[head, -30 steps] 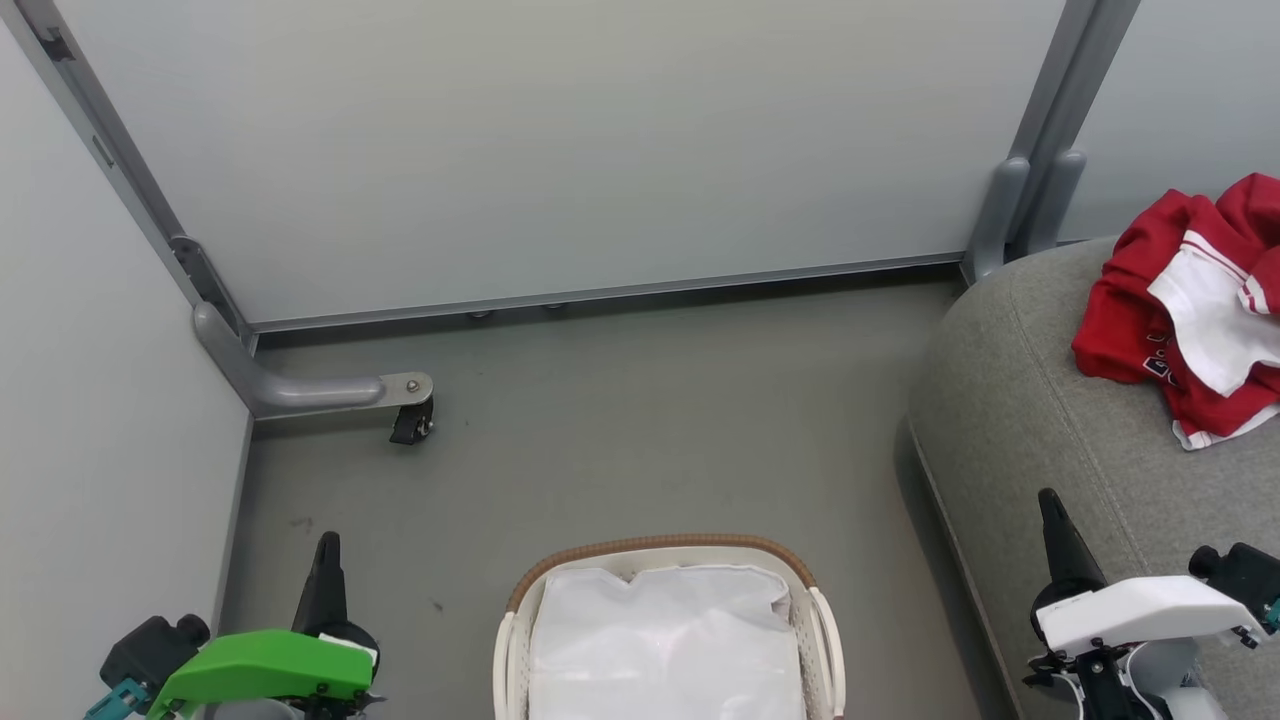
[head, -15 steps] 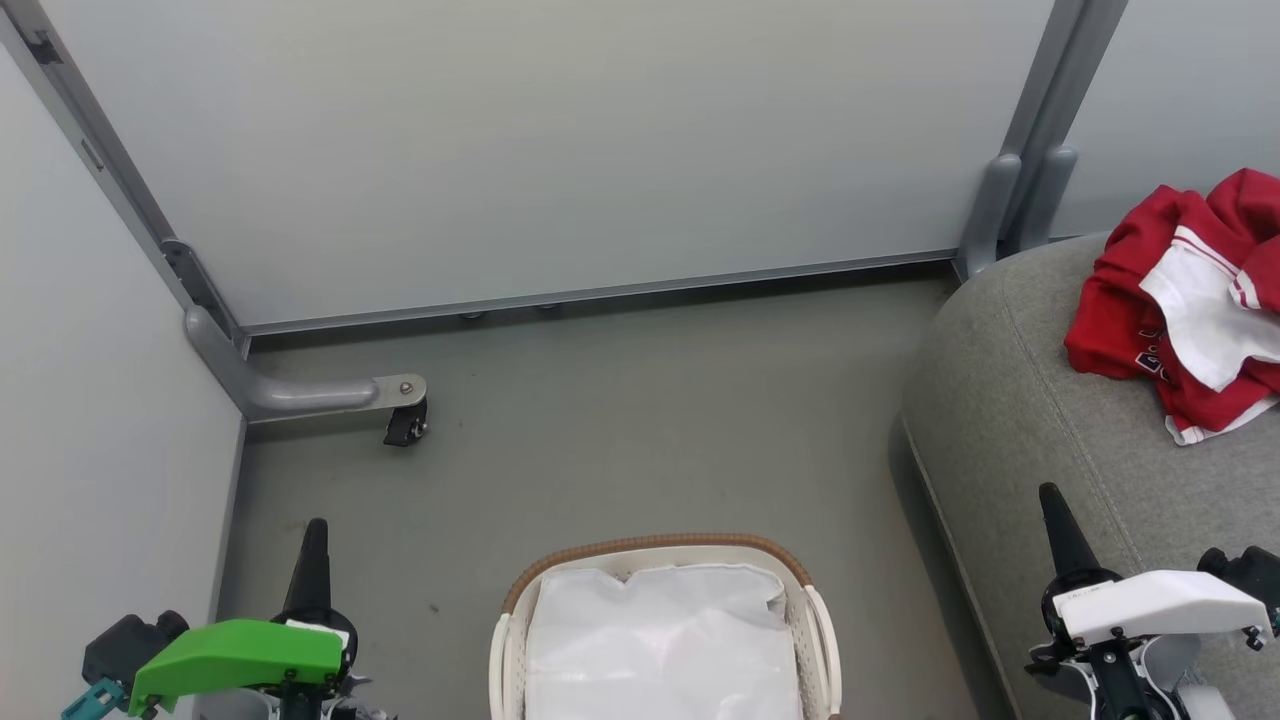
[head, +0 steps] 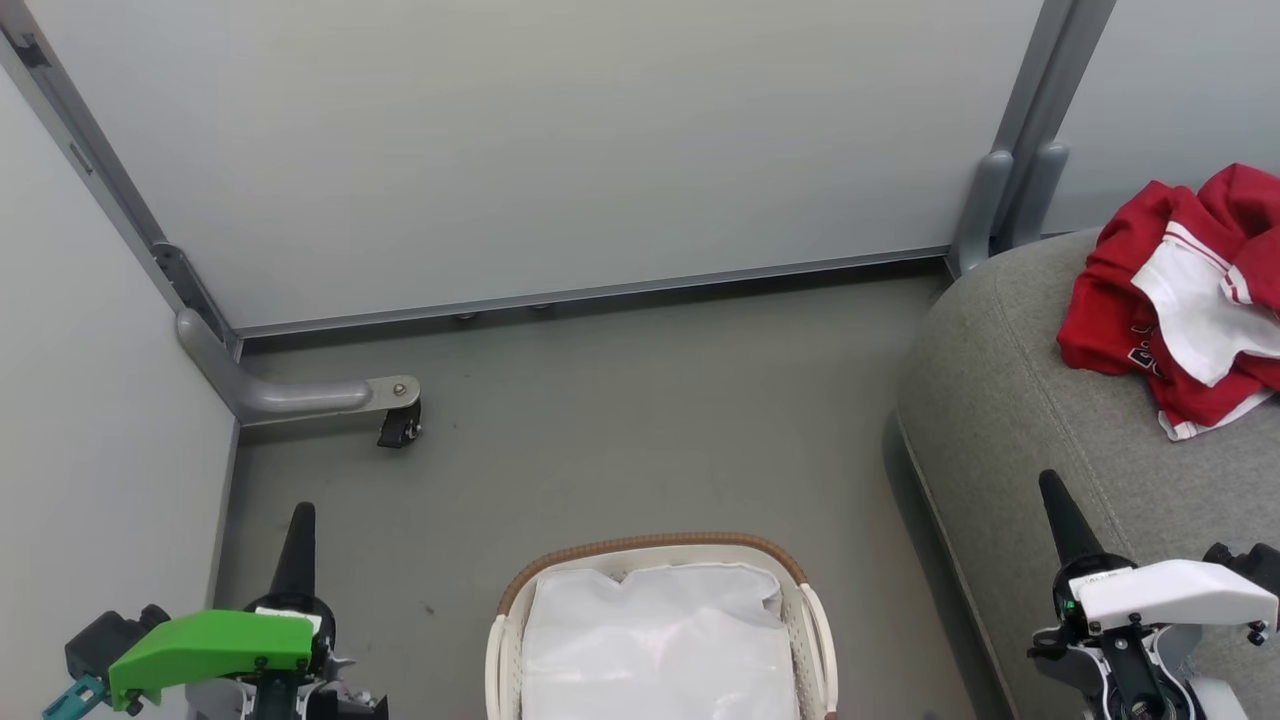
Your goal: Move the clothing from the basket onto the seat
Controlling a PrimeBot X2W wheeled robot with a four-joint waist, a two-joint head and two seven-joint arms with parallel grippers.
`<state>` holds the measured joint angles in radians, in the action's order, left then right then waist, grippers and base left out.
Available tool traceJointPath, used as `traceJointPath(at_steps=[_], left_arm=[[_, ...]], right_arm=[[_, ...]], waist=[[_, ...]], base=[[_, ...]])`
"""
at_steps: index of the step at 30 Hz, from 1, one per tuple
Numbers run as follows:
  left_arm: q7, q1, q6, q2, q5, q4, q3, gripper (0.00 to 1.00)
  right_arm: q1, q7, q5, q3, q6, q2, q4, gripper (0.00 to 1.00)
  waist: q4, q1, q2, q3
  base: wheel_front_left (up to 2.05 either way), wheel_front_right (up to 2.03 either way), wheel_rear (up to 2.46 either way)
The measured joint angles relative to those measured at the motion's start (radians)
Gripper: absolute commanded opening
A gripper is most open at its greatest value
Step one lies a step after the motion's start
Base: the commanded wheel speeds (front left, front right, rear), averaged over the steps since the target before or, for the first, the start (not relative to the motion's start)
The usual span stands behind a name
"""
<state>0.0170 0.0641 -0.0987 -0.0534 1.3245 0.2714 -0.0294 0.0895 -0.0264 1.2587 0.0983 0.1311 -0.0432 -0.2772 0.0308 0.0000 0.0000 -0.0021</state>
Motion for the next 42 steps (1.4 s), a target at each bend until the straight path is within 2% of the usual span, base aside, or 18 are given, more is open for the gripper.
traceJointPath(at_steps=[42], left_arm=[[0.087, 0.033, -0.026, 0.0, 0.272, -0.023, -0.072, 0.0]], right_arm=[[0.013, -0.083, 0.33, 0.014, 0.0, -0.003, 0.029, 0.0]], waist=[[-0.029, 0.0, 0.0, 0.005]], base=[[0.0, 0.0, 0.0]])
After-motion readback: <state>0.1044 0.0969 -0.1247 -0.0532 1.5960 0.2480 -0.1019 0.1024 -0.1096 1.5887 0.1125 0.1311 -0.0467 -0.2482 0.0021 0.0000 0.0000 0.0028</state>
